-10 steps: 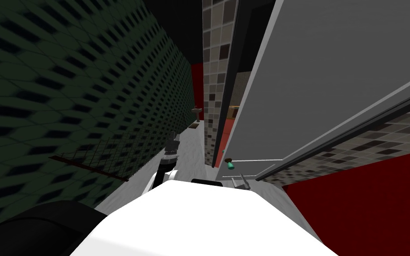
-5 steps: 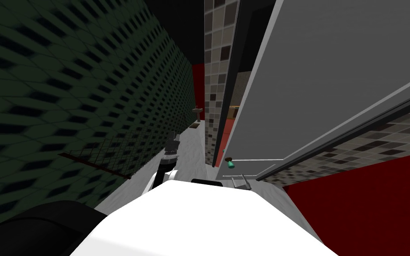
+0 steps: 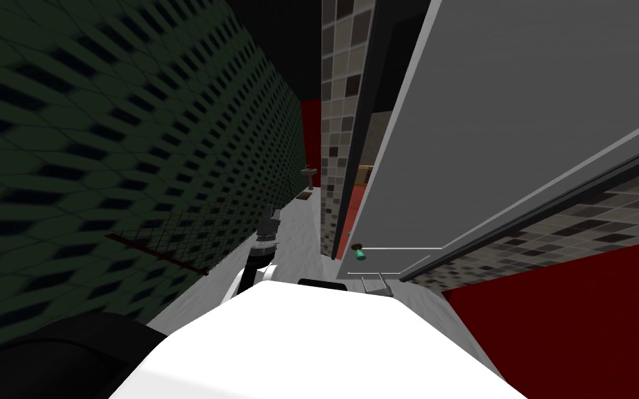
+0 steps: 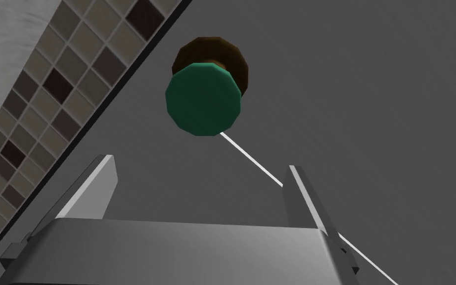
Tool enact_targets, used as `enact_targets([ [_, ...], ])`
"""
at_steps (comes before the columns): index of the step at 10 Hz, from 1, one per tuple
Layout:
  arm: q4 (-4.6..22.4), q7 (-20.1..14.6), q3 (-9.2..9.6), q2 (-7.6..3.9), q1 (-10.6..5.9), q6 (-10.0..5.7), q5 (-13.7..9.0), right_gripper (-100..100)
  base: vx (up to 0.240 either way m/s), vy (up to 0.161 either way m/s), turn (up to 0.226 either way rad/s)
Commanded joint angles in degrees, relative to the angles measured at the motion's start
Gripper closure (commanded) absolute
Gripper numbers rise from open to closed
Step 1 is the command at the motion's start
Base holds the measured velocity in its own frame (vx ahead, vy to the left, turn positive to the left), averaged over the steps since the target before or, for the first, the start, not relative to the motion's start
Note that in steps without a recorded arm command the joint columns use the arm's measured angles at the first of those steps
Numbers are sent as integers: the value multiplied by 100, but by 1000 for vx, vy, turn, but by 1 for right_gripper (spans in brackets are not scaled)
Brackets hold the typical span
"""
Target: Push the door open
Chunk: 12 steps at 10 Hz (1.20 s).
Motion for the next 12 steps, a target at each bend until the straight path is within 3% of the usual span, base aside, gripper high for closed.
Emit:
enact_targets([
  [1,-60,-286,47,-20,40,9,-119,-100,-29,4,28],
  [7,-190,-1024,165,-64,126,31,-414,-100,-29,5,23],
  [12,-345,-1848,306,-115,229,57,-765,-100,-30,6,29],
])
